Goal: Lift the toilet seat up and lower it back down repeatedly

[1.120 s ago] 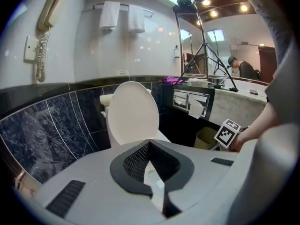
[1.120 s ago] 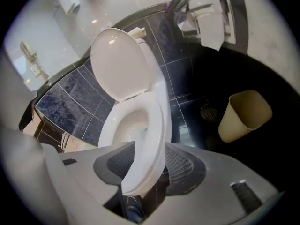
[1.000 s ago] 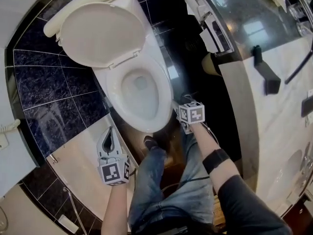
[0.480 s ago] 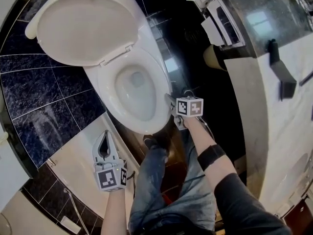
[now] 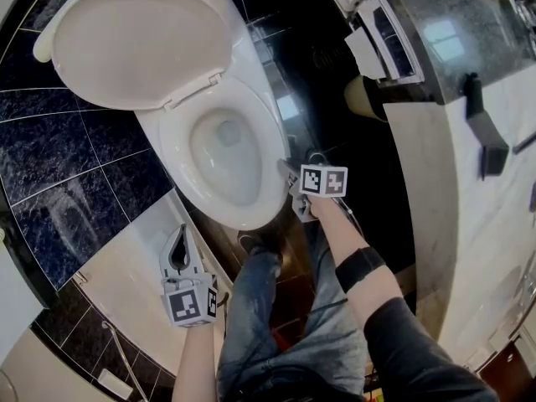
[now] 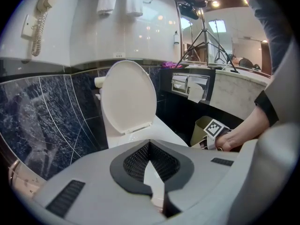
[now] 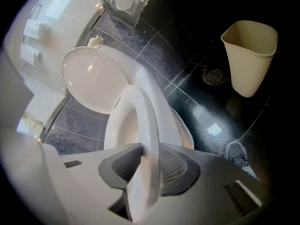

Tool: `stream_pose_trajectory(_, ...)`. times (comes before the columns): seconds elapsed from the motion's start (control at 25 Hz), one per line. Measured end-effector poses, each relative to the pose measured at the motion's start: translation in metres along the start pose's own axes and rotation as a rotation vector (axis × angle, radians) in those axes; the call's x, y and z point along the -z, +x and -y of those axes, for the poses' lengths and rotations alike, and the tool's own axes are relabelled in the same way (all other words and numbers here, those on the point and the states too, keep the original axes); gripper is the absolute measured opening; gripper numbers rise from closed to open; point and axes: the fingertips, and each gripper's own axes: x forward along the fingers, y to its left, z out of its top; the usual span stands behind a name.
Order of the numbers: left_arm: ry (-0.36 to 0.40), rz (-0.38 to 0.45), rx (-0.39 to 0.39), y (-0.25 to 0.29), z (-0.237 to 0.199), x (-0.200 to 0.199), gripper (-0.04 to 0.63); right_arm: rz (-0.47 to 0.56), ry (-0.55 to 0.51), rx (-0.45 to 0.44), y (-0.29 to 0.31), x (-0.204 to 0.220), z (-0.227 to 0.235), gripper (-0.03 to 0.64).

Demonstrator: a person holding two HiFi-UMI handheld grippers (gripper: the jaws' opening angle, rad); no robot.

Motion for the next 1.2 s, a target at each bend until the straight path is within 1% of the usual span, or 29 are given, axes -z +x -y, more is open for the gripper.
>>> stream_pose_trajectory(0.16, -0.005, 0.005, 0.003, 0.002, 0.000, 0.000, 0.000, -0.017, 0.006, 0.003, -0.001, -0.001, -0.002, 0.127)
stream_pose_trajectory(0.28, -0.003, 0.000, 0.005, 0.001, -0.001, -0.002, 0.000, -0.020, 0.031, -0.011, -0.007, -0.003, -0.009, 0.124)
stream_pose_trajectory(0.4, 0.003, 0.004, 0.009, -0.002, 0.000, -0.006, 0.000, -0.023, 0.034, -0.022, -0.019, -0.005, -0.020, 0.120)
stream_pose_trajectory(0.52, 0.002, -0.004, 0.016, -0.012, 0.002, -0.012, 0.000, -0.036, 0.036, -0.026, -0.032, -0.010, -0.036, 0.118)
stream_pose_trajectory(0.68, -0.019, -0.023, 0.023, -0.033, 0.012, -0.026, 0.000, -0.060, 0.038, -0.032, -0.054, -0.022, -0.064, 0.118)
stream_pose_trajectory(0.84, -0.041, -0.074, 0.036, -0.059, 0.024, -0.030, 0.000, -0.082, 0.036, -0.028, -0.074, -0.041, -0.093, 0.123)
stream_pose_trajectory(0.92, -0.066, -0.115, 0.027, -0.072, 0.031, -0.019, 0.000, -0.090, 0.041, -0.036, -0.082, -0.054, -0.108, 0.124)
stream_pose_trajectory(1.0, -0.107, -0.166, 0.024, -0.081, 0.038, -0.001, 0.000, -0.092, 0.038, -0.040, -0.089, -0.067, -0.123, 0.125)
stream_pose_trajectory(1.12, -0.161, -0.226, 0.048, -0.080, 0.046, 0.027, 0.000, -0.081, 0.036, -0.040, -0.096, -0.084, -0.141, 0.127)
stream_pose_trajectory(1.2, -0.213, -0.246, 0.048, -0.072, 0.049, 0.033, 0.000, -0.082, 0.042, -0.039, -0.098, -0.091, -0.150, 0.129)
